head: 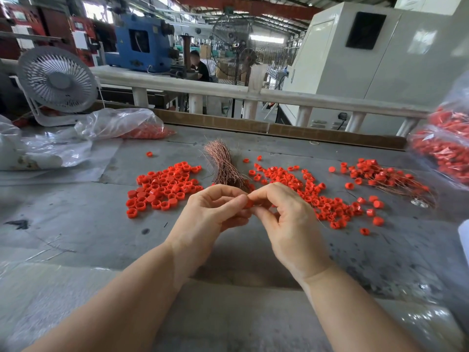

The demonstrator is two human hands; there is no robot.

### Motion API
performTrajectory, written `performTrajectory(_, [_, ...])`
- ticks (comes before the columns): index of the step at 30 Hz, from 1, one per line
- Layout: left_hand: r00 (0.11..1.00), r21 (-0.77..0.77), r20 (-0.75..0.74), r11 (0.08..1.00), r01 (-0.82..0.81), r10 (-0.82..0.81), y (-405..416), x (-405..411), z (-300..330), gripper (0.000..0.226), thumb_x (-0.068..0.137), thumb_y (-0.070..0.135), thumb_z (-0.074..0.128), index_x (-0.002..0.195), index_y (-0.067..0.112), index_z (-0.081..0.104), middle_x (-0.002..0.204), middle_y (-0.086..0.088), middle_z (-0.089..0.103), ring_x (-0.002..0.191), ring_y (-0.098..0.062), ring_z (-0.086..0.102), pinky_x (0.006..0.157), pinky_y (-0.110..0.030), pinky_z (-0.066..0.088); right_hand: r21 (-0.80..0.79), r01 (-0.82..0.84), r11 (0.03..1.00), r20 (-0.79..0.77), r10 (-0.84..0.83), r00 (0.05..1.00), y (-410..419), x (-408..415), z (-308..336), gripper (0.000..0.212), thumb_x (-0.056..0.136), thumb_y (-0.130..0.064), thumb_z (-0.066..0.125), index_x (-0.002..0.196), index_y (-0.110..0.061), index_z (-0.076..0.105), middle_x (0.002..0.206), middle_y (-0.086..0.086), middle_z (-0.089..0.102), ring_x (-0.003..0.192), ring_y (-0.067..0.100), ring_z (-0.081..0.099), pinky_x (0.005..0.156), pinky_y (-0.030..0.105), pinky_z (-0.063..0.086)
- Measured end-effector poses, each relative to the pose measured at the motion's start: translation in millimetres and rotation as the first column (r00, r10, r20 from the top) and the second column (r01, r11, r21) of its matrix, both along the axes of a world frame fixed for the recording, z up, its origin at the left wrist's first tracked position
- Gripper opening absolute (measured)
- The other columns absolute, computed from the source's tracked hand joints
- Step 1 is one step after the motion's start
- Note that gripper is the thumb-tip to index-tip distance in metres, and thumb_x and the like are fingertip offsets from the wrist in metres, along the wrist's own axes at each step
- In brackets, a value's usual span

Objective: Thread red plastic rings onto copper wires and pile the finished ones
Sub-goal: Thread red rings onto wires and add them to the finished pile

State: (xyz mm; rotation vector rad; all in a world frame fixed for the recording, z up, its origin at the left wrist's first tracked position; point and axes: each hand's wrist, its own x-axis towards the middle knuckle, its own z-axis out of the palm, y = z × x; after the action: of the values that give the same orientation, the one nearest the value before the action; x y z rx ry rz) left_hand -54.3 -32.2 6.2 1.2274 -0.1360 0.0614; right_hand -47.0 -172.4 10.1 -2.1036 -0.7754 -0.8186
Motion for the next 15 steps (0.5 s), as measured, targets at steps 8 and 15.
performTrajectory(8, [0.999, -0.105, -0.011, 0.994, 0.032, -0.033, 0.6, 2.4, -2.4, 0.020, 0.057, 0.006, 0.068, 0.076, 0.005, 0.062, 0.068, -0.006, 0.067, 0.057, -0.013, 0.061, 0.060, -0.021, 0.054, 0.098, 0.019, 0.995, 0.006, -0.020, 1.000, -1.7, 3.8, -2.1, 0.019, 0.074, 0.001, 0.071, 0.089, -0.010, 0.069, 0.090, -0.004, 0.061, 0.085, 0.014, 0.059, 0.070, 0.021, 0.044])
performTrajectory(15, [0.999, -0.104, 0.026, 0.994, -0.023, 0.025, -0.9, 5.0, -4.9, 0.027, 0.052, 0.006, 0.071, 0.076, 0.011, 0.062, 0.073, -0.005, 0.068, 0.069, -0.017, 0.061, 0.058, -0.021, 0.050, 0.141, 0.077, 0.987, -0.071, -0.067, 0.995, -2.5, 6.0, -4.3, 0.013, 0.078, -0.005, 0.063, 0.089, -0.011, 0.067, 0.084, -0.008, 0.057, 0.077, 0.010, 0.057, 0.067, 0.022, 0.046])
